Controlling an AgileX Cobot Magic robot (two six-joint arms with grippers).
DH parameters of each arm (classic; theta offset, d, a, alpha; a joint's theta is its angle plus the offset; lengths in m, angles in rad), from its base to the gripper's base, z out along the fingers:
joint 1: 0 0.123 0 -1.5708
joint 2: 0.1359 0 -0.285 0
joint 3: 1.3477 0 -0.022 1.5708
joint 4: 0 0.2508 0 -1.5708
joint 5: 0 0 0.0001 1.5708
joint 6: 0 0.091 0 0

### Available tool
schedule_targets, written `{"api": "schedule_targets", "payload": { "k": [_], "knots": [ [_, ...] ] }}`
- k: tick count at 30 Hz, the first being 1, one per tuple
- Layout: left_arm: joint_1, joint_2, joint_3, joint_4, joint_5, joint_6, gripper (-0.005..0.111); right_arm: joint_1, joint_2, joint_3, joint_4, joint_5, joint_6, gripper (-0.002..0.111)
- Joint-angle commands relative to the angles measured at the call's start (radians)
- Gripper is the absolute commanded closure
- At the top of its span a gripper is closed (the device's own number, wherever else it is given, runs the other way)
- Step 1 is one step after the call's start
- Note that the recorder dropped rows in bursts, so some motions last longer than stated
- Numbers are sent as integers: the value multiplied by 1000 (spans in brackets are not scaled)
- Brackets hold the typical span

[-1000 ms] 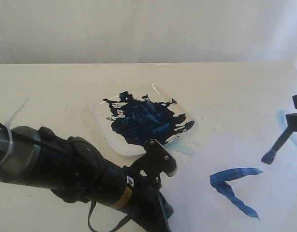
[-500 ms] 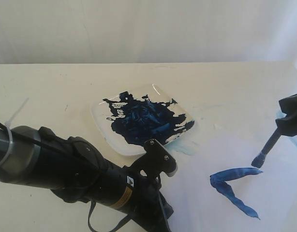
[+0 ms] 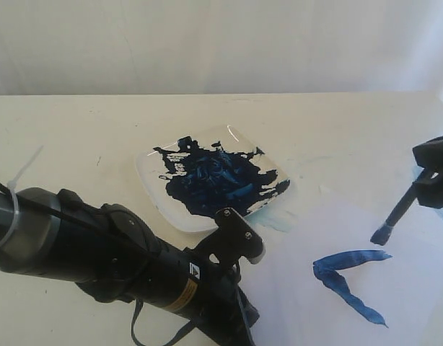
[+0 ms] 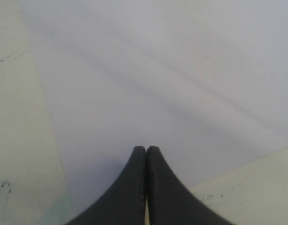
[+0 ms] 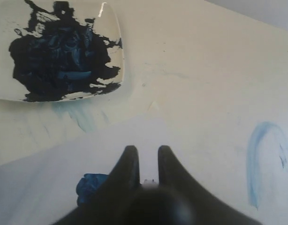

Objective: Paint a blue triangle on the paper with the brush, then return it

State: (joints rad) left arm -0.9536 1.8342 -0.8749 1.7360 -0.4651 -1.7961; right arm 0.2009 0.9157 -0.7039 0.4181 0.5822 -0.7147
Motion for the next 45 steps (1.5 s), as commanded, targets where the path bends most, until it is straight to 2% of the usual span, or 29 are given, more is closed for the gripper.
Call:
{"api": "schedule_targets", "payload": {
  "k": [1,10,16,19,25,32,40,45],
  "knots": [
    [-1,-2,7,8,-5,6,107,-3,-5,-20,108,20,-94,108],
    [-1,-2,7,8,-9,17,107,-15,12,-150,188,112,-136,108],
    [-1,-2,7,8,-15,17,107,-126,82,-199,436,334,-342,108],
    [-1,-2,7,8,-17,17,107,-187,99,-205,453,383,-369,108],
    [-1,-2,7,8,-19,17,107,-260,104,-203,431,355,-380,108],
    [-1,-2,7,8,-15,17,107,-272,28,-178,190,244,-174,108],
    [-1,-2,7,8,-17,17,107,-272,-47,-25,193,96,-213,108],
    [-1,-2,7,8,-19,17,107,-272,-45,-15,245,97,-277,108]
  ]
}}
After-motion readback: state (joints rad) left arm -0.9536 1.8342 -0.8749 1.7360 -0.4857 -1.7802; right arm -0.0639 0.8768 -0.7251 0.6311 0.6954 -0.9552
